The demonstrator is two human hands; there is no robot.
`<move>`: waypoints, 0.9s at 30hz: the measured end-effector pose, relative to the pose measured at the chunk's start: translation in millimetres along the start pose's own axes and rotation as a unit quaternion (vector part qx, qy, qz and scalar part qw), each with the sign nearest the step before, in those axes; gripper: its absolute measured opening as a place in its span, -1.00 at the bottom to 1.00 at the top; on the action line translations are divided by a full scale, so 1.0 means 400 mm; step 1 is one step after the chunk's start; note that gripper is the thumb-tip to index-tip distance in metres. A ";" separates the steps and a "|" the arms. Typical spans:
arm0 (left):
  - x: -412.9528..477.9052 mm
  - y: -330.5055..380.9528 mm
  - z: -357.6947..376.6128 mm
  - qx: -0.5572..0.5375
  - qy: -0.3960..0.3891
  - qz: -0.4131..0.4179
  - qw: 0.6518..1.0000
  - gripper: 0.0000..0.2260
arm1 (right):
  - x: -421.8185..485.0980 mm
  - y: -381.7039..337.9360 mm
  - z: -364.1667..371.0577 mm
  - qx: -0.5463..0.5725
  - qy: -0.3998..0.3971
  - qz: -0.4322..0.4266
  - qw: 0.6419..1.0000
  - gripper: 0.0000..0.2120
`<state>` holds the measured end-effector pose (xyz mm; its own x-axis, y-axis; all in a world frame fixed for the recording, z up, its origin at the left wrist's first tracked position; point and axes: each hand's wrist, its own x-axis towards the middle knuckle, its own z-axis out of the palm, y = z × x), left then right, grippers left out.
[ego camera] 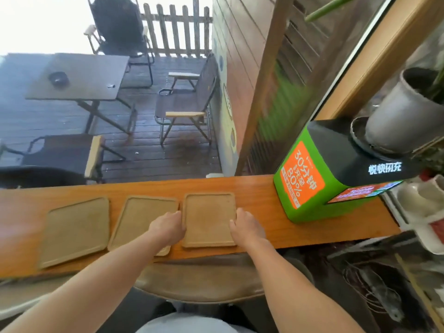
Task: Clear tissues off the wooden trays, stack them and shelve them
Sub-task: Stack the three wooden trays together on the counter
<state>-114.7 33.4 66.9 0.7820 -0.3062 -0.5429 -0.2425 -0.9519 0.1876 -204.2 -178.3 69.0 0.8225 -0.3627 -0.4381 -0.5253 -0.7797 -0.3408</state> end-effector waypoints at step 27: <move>0.084 0.065 0.130 -0.141 -0.055 -0.140 0.979 -0.62 | 0.169 0.104 0.090 0.037 -0.231 0.093 0.968 -0.48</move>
<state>-124.7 -2.4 10.9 0.7252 -0.0479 -0.6868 0.1530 -0.9614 0.2286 -178.2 -217.1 -4.9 0.5359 -0.2135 -0.8168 -0.6834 -0.6778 -0.2712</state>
